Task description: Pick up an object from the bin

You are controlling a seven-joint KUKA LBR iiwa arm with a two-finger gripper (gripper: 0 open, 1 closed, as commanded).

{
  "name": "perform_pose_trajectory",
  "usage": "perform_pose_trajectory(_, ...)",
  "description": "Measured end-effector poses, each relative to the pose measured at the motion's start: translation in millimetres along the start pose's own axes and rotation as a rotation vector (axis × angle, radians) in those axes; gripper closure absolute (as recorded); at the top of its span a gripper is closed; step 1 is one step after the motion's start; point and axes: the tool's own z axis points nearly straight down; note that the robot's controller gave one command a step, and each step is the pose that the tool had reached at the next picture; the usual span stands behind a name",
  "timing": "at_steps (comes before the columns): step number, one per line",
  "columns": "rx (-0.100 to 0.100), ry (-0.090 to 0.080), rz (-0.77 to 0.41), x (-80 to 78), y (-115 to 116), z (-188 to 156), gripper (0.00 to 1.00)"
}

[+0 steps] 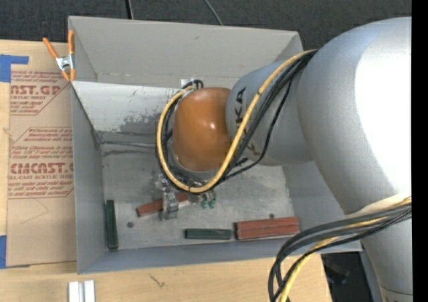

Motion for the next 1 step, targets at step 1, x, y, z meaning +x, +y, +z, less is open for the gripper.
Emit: perform_pose_trajectory(1, 0.000, 0.000, 0.000, 0.0, 0.1, 0.0, 1.00)
